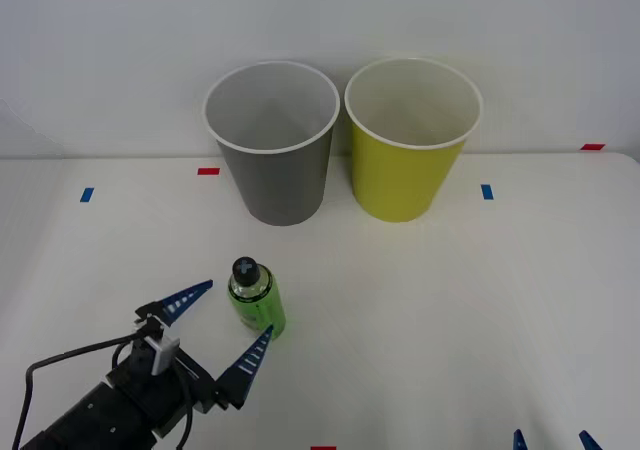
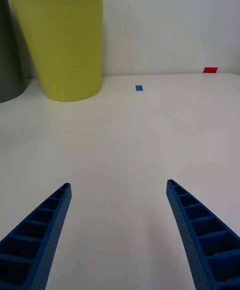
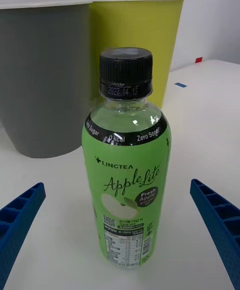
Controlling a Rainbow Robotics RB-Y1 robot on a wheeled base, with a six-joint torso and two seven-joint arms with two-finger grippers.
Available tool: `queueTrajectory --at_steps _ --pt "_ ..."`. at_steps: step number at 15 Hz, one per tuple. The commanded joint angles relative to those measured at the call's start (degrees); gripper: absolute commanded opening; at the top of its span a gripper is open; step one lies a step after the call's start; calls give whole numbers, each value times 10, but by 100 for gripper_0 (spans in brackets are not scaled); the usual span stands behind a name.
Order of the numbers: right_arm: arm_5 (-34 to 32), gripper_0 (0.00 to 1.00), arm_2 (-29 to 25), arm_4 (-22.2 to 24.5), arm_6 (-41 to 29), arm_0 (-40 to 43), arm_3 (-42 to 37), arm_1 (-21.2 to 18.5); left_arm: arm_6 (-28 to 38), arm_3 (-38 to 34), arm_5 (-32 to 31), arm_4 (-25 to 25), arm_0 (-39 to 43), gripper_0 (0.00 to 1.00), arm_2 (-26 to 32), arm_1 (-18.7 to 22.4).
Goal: Put cans in the gray bin and PET bottles in the light green bin.
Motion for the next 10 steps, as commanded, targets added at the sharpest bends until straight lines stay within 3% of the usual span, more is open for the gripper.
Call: queueTrajectory --at_steps 1,10 --pt "0 65 0 0 0 0 0 0 -2 2 21 -3 -12 100 0 -18" --pt "0 65 0 0 0 0 0 0 -5 8 71 -6 -51 100 -7 -42"
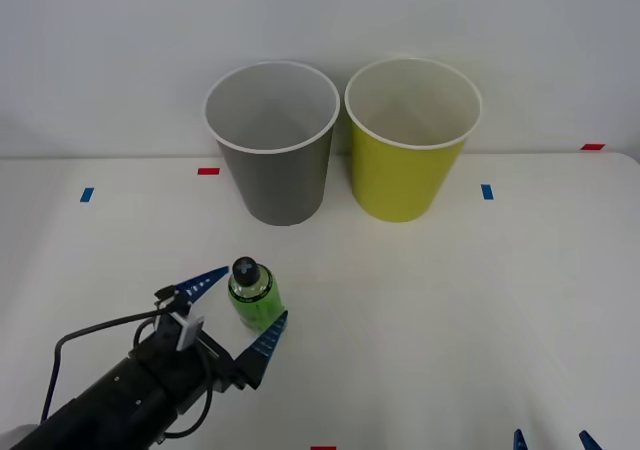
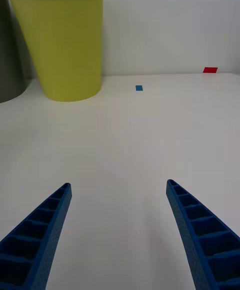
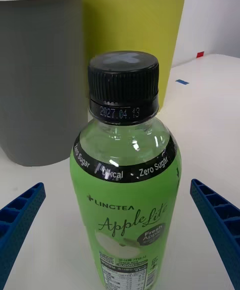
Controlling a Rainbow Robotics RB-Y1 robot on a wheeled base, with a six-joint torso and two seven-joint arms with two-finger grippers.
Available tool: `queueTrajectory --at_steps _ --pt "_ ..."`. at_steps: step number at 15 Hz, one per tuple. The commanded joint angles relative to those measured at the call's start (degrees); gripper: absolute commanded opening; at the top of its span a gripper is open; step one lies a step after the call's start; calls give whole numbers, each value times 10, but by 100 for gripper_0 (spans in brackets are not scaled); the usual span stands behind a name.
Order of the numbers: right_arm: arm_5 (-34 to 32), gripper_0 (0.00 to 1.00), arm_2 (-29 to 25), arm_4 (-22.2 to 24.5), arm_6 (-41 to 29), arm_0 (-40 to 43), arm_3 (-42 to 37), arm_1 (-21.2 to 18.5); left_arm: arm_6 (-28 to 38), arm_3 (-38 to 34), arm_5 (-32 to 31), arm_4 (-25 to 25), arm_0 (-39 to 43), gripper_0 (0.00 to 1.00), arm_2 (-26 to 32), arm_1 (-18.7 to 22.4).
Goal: Put cans in the gray bin and PET bottles in the light green bin.
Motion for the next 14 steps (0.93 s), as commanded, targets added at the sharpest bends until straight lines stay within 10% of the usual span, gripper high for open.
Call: queueTrajectory --at_steps 1,7,11,13,14 --pt "0 65 0 0 0 0 0 0 0 14 3 -1 -14 100 -11 -13" --pt "0 65 0 0 0 0 0 0 1 27 11 1 -41 100 -13 -28" --pt "0 65 0 0 0 0 0 0 1 28 13 0 -43 66 -13 -35" --pt "0 64 0 0 0 0 0 0 0 28 17 0 -44 0 -13 -37" --pt "0 65 0 0 0 0 0 0 0 28 17 -1 -45 0 -13 -37"
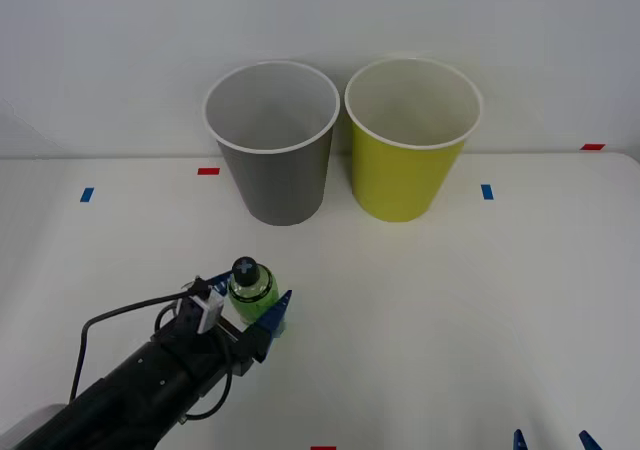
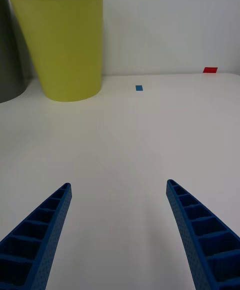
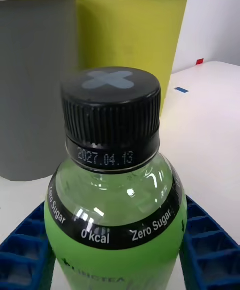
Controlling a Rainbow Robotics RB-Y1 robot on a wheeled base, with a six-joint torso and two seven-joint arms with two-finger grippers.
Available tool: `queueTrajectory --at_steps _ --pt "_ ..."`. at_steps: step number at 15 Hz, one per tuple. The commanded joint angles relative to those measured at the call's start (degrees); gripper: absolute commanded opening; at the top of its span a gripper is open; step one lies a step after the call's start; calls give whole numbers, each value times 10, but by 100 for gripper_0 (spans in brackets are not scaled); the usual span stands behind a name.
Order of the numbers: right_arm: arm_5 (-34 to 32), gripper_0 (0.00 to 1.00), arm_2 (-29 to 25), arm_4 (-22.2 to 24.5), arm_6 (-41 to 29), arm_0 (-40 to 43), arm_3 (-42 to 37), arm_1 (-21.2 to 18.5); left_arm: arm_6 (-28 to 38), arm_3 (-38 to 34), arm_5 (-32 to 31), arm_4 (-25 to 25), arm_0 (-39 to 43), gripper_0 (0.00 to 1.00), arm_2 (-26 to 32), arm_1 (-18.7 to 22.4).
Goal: Put cans in the gray bin and PET bottles in the light green bin.
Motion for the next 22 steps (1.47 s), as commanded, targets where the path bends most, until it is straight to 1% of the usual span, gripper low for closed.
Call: queueTrajectory --at_steps 1,7,8,10,11,13,15,17,18,20,22 --pt "0 65 0 0 0 0 0 0 -2 0 2 -1 -2 0 0 -3" --pt "0 65 0 0 0 0 0 0 -2 -2 2 -2 -2 0 0 -3" --pt "0 65 0 0 0 0 0 0 -2 -15 18 -2 -2 0 0 1" --pt "0 65 0 0 0 0 0 0 5 -72 86 7 6 0 16 19" --pt "0 65 0 0 0 0 0 0 8 -115 138 10 11 0 33 32" --pt "0 65 0 0 0 0 0 0 15 -169 215 13 11 0 62 42" --pt "0 65 0 0 0 0 0 0 19 -237 322 18 11 0 107 43" --pt "0 65 0 0 0 0 0 0 20 -303 431 27 10 0 156 29" --pt "0 65 0 0 0 0 0 0 20 -326 471 32 9 0 174 20" --pt "0 65 0 0 0 0 0 0 13 -357 538 83 4 0 221 -4" --pt "0 65 0 0 0 0 0 0 2 -369 593 129 -16 0 265 -19"
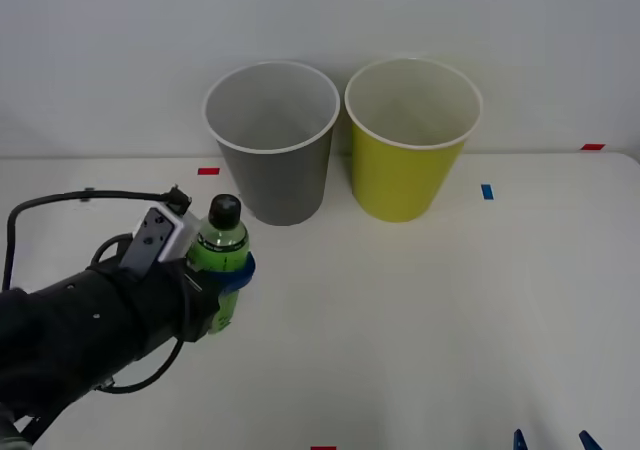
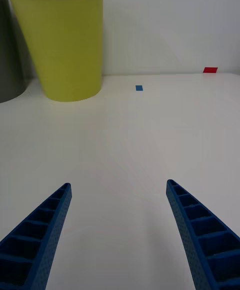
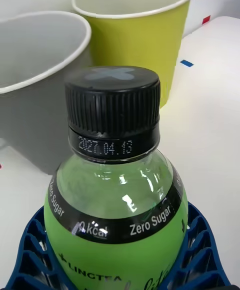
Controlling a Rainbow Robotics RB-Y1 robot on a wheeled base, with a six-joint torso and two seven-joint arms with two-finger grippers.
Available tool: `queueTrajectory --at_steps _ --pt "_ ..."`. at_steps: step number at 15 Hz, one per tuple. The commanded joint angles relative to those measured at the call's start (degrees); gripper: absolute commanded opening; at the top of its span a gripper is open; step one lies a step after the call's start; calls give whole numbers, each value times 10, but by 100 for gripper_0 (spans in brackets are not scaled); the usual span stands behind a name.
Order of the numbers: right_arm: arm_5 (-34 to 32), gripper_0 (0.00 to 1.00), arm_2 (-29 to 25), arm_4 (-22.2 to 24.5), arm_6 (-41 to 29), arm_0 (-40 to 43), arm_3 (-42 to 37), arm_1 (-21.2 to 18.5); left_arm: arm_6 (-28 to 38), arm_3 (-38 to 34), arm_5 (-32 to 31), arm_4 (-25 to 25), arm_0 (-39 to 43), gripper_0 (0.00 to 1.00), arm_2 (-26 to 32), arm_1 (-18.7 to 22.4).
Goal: Put cans in the gray bin and PET bottles in the light green bin.
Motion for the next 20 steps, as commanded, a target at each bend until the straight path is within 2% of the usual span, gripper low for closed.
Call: queueTrajectory --at_steps 1,3,5,7,9,12,15,19,20 --pt "0 65 0 0 0 0 0 0 -19 -24 101 90 -43 0 82 -27" --pt "0 65 0 0 0 0 0 0 -25 -24 159 139 -74 0 126 -43" --pt "0 65 0 0 0 0 0 0 -50 -24 232 187 -116 0 175 -81" --pt "0 65 0 0 0 0 0 0 -102 -24 297 199 -156 0 207 -120" --pt "0 65 0 0 0 0 0 0 -114 -24 340 199 -204 0 220 -147" --pt "0 65 0 0 0 0 0 0 -103 -19 350 190 -289 0 220 -161" --pt "0 65 0 0 0 0 0 0 -95 51 350 172 -387 0 197 -166" --pt "0 65 0 0 0 0 0 0 -74 138 331 77 -505 0 110 -171" --pt "0 65 0 0 0 0 0 0 -67 160 324 55 -524 0 94 -186"
